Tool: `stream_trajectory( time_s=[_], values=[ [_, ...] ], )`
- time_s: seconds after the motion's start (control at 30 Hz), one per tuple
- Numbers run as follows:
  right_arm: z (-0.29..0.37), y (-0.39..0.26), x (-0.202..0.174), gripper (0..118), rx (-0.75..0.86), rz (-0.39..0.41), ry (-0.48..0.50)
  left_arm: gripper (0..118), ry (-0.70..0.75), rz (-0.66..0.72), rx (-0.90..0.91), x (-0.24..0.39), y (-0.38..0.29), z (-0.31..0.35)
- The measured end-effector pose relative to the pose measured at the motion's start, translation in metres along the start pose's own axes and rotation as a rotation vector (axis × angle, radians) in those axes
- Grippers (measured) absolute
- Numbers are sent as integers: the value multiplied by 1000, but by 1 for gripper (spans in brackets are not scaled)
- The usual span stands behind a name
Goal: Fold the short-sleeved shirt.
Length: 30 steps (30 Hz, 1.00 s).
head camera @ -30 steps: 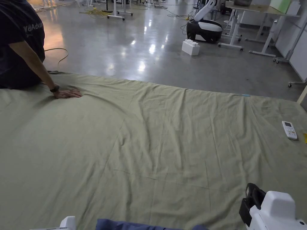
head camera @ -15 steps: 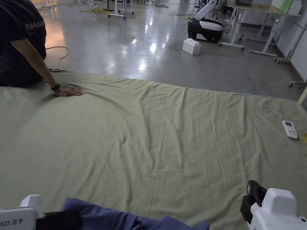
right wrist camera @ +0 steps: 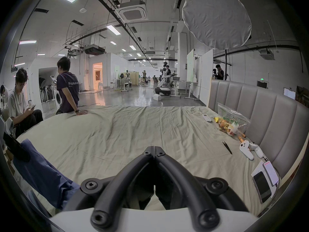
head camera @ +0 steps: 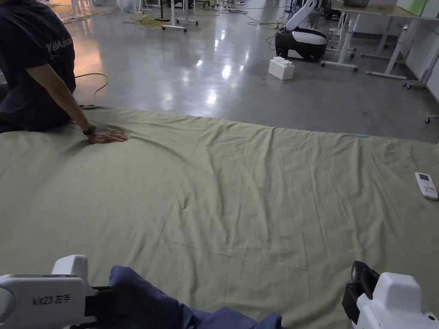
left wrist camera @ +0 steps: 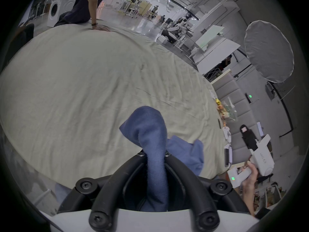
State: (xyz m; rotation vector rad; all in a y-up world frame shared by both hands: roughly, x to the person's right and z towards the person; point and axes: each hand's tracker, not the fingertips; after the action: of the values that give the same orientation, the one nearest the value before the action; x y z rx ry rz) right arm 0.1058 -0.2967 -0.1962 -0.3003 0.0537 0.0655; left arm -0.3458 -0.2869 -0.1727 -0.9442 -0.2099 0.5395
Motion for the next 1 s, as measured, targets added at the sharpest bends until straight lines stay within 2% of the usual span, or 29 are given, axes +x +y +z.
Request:
stream_trajectory(
  time_s=[0.3,0.4,0.57,0.7,0.87,0.93,1.0],
  values=[
    [3,-4,8,0,-12,-11,-14,10,-16,-23,-15,79,-25,-31],
    [4,-5,9,0,-16,-13,-19,10,31,-84,-36,106,-36,-58],
    [4,-8,13,0,-24,-17,-26,10,53,-80,-94,151,-58,-116],
    [5,-9,16,0,-28,-19,-32,10,85,-68,-139,165,-70,-161],
    [6,-10,22,0,-32,-23,-44,11,114,-81,-166,174,-80,-184],
    [6,-11,23,0,-32,-24,-46,22,103,-79,-164,169,-78,-183],
    [7,-11,25,0,-33,-23,-49,54,18,-46,-167,163,-74,-174]
  ],
)
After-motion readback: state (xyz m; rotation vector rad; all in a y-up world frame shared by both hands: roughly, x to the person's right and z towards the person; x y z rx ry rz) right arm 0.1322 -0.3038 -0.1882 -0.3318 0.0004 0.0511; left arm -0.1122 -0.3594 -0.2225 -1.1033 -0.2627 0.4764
